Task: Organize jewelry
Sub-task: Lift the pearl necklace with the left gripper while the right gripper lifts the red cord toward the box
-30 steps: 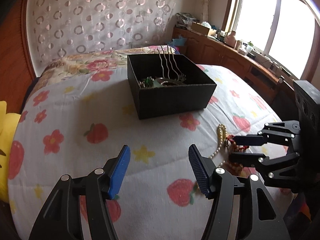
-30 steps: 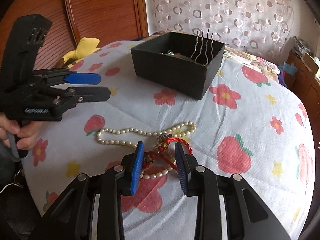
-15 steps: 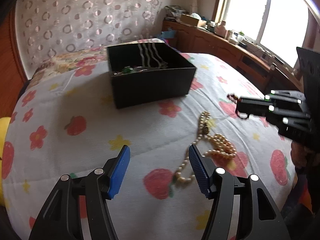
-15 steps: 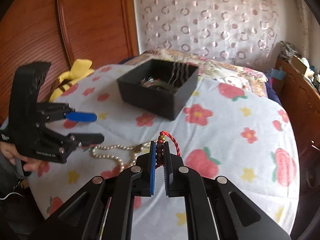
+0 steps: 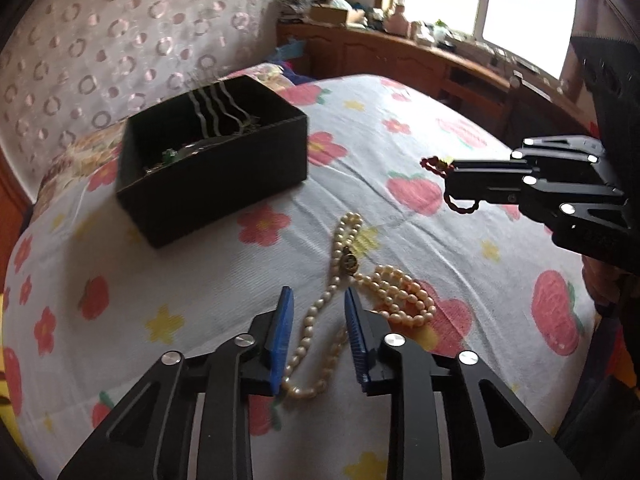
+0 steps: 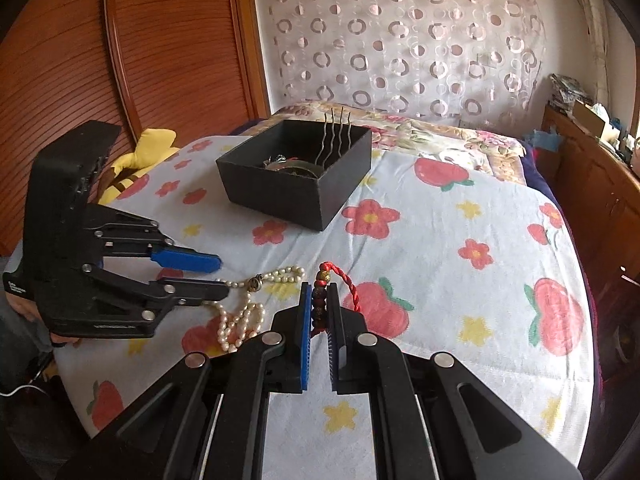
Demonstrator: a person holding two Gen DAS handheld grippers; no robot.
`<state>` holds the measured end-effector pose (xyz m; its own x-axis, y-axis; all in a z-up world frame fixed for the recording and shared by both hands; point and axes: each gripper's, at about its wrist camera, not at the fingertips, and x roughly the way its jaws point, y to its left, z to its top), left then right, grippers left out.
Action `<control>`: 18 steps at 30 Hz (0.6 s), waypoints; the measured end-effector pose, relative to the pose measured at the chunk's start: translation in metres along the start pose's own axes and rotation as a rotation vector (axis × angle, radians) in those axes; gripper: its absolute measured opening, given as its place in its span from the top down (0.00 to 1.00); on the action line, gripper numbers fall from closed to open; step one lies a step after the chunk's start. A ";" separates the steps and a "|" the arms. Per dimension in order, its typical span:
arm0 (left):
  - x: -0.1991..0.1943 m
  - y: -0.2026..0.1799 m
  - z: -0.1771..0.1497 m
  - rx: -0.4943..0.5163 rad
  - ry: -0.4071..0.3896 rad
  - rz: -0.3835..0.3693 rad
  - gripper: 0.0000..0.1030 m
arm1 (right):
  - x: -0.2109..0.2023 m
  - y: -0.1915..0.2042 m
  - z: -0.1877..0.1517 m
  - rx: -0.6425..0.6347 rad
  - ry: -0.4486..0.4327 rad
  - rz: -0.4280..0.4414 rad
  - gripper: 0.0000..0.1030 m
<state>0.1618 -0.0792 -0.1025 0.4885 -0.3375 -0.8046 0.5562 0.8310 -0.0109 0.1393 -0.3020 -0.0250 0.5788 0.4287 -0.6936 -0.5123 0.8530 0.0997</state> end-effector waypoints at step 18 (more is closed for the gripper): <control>-0.044 0.009 0.025 -0.006 -0.135 -0.018 0.97 | -0.003 0.001 0.005 -0.019 -0.019 0.008 0.92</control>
<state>0.1614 -0.0681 -0.0522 0.5650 -0.4086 -0.7168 0.5621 0.8266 -0.0281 0.1400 -0.3006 -0.0187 0.5865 0.4416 -0.6789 -0.5292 0.8435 0.0916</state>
